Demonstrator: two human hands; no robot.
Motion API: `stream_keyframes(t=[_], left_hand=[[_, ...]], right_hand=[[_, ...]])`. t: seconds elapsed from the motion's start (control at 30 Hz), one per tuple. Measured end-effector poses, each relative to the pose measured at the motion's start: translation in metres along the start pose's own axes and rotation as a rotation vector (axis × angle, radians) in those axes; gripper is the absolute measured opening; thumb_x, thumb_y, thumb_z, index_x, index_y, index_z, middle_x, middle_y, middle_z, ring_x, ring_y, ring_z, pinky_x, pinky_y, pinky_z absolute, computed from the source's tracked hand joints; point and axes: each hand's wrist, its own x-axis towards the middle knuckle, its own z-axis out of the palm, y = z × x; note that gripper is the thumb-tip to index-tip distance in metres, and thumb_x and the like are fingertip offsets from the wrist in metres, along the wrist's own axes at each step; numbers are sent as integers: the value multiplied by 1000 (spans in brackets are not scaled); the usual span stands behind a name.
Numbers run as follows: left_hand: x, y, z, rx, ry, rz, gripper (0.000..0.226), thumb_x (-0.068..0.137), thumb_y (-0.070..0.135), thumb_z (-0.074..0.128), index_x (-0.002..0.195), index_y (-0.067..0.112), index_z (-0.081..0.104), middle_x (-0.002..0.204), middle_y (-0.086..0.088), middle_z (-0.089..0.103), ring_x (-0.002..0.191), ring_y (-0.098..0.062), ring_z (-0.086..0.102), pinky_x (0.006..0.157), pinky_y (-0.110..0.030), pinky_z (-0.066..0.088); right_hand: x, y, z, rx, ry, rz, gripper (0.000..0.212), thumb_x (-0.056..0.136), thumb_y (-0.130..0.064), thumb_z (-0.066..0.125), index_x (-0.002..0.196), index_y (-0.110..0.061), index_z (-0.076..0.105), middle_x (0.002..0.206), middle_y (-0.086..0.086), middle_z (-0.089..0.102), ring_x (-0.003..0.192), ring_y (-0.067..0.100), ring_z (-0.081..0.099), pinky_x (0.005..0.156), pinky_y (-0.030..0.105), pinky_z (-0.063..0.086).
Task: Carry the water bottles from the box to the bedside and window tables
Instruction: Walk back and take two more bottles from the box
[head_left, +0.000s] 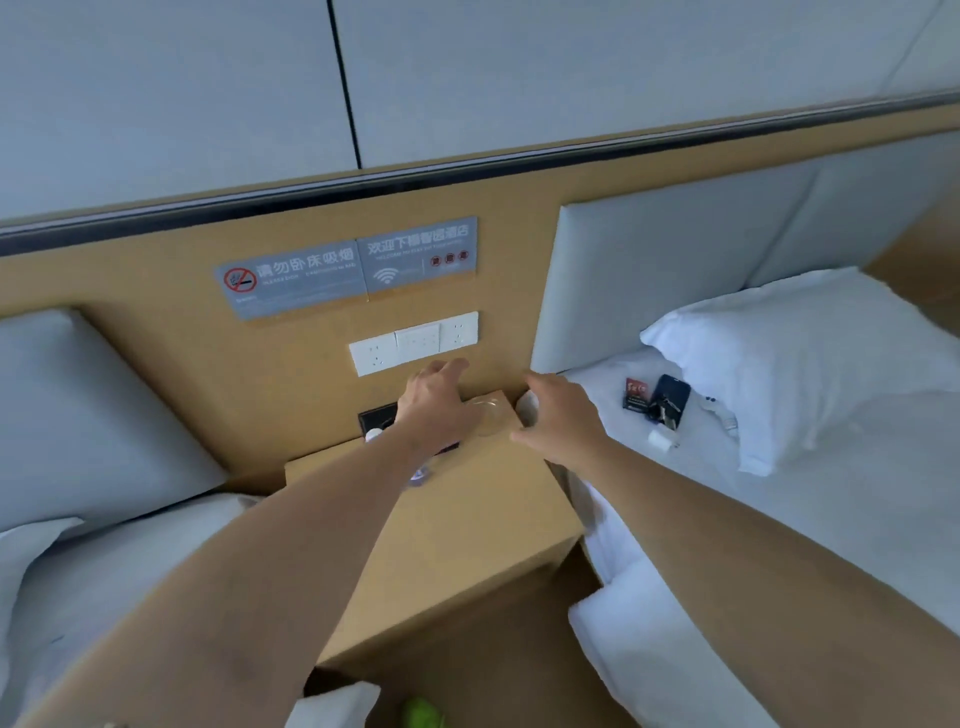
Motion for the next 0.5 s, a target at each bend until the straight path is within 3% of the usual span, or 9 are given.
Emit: stream_keyframes(t=[0.13, 0.3, 0.37, 0.5], left_hand=[[-30, 92, 39, 11, -49, 160, 74, 85, 34, 66, 154, 28, 39, 156, -1, 41, 137, -29, 42, 106, -44, 45], [-96, 214, 110, 28, -116, 426, 66, 84, 36, 75, 143, 21, 51, 142, -4, 54, 131, -28, 49, 104, -42, 47], [-127, 264, 143, 7, -152, 526, 67, 82, 35, 77, 143, 21, 53, 138, -2, 57, 129, -27, 51, 100, -42, 51], [-197, 364, 211, 4, -284, 720, 79, 85, 38, 76, 154, 23, 41, 156, -2, 44, 144, -24, 39, 113, -41, 40]], right_hand=[[-65, 73, -50, -48, 73, 106, 81, 82, -29, 74, 153, -21, 35, 150, 5, 45, 138, 32, 41, 105, 45, 44], [-176, 173, -102, -65, 210, 303, 73, 78, -36, 75, 144, -25, 44, 134, 3, 55, 125, 30, 52, 98, 41, 48], [-227, 212, -119, -83, 237, 404, 80, 80, -39, 74, 150, -27, 36, 143, 4, 49, 132, 30, 46, 102, 41, 43], [-333, 289, -148, -75, 313, 620, 88, 86, -41, 72, 157, -27, 23, 159, 5, 32, 144, 31, 33, 112, 44, 34]])
